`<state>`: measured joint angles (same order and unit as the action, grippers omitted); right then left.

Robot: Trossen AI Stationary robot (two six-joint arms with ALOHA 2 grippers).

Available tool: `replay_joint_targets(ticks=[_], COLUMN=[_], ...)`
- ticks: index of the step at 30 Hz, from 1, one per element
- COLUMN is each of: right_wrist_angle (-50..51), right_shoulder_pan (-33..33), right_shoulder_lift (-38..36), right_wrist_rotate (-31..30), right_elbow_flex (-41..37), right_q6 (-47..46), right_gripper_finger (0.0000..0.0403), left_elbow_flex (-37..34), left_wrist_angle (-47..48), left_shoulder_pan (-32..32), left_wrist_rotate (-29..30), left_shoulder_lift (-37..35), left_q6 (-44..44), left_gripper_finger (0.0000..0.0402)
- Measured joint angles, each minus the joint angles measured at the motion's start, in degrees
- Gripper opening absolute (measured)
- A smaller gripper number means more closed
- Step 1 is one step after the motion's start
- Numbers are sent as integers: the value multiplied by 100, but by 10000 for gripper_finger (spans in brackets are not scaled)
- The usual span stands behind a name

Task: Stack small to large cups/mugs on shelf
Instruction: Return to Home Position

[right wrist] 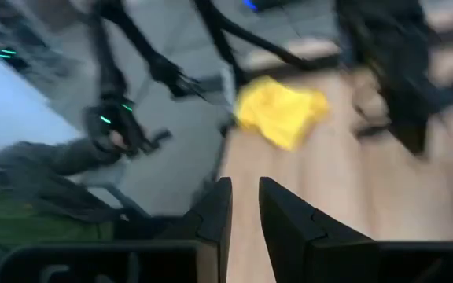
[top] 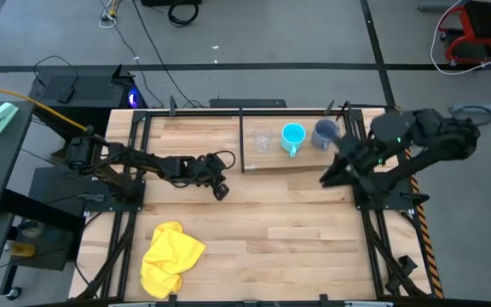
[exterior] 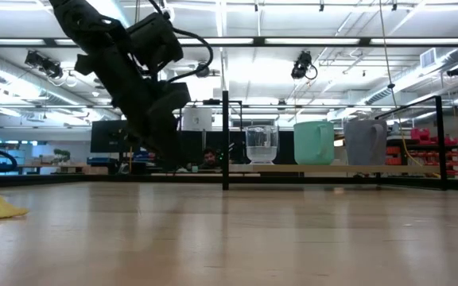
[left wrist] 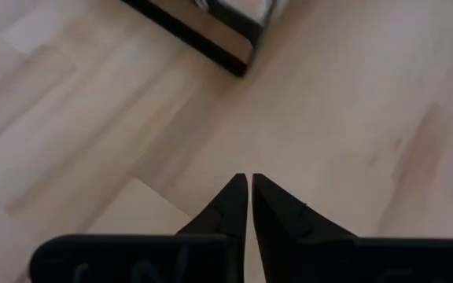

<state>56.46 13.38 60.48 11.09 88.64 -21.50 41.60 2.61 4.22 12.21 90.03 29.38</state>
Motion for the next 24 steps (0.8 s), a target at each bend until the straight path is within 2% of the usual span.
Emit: replay_joint_targets(ticks=[4, 7, 12, 17, 21, 24], right_wrist_angle=[-1747, -3048, -4395, -5158, -5184, -5165], right_shoulder_pan=[906, 1482, 2247, 2775, 3100, 3239], right_shoulder_lift=[84, 97, 95, 92, 35, -187], right_wrist_rotate=[-163, -34, -8, -4, -6, -4], right_elbow_flex=[-564, -1177, -2061, -2406, -2329, -2321], right_q6=[110, 363, 464, 366, 516, 745], right_gripper_finger=[74, 74, 74, 74, 74, 74], left_elbow_flex=[0, -4, -4, 4, 4, 4], left_wrist_angle=[105, 26, -481, -1066, -1163, -1112], left_shoulder_pan=[-256, -460, -920, -1498, -1926, -2177], left_wrist_rotate=[-43, -393, -607, -612, -619, -595], left_shoulder_lift=[-2, -93, -796, -2191, -3357, -3954], left_q6=[58, -92, -335, -1172, -1764, -2042], left_gripper_finger=[32, 29, 20, 19, 26, 31])
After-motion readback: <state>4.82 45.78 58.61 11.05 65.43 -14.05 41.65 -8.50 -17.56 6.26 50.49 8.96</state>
